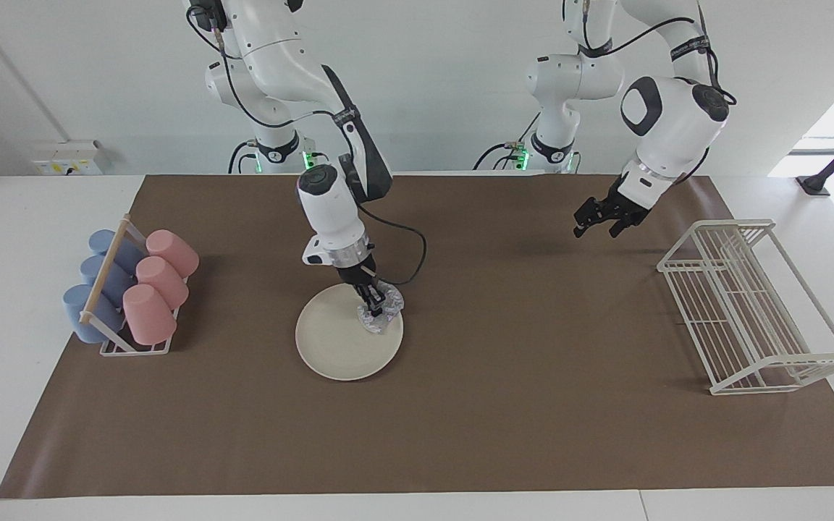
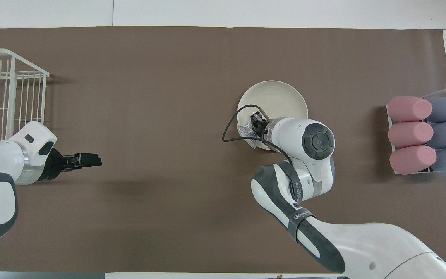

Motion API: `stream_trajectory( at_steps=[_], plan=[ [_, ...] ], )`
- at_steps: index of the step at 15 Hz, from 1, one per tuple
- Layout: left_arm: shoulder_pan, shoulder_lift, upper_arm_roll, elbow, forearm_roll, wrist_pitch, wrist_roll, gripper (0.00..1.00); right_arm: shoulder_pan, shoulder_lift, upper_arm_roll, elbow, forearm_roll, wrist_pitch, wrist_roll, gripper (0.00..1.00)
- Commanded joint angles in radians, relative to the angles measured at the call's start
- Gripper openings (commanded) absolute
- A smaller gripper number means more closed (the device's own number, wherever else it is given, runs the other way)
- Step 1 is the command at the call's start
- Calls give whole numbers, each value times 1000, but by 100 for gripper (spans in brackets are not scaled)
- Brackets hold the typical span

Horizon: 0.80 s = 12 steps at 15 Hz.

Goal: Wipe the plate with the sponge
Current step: 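Rub the scrubber around the plate surface with the right gripper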

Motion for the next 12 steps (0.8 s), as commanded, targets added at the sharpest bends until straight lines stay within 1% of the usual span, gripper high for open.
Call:
stream_trajectory(
  at_steps=[1, 4, 6, 7, 10, 12],
  plan=[
    [6, 12, -1, 15, 25, 7, -18, 100, -13, 14, 0, 75, 21, -97, -11, 0],
    [4, 12, -3, 15, 25, 9, -20, 100, -27, -46, -6, 152, 20, -250, -2, 0],
    [3, 10, -5, 23, 14, 9, -25, 100, -52, -116, -7, 170, 20, -356, 7, 0],
    [1, 10, -3, 31, -16, 7, -40, 100, -58, -156, -9, 178, 20, -408, 36, 0],
    [-8, 3, -3, 35, -321, 1, -54, 100, -72, -292, -9, 209, 3, -601, 146, 0],
    [-26, -3, -9, 41, -446, -2, -55, 100, -73, -371, -10, 245, -27, -730, 196, 0]
  ],
)
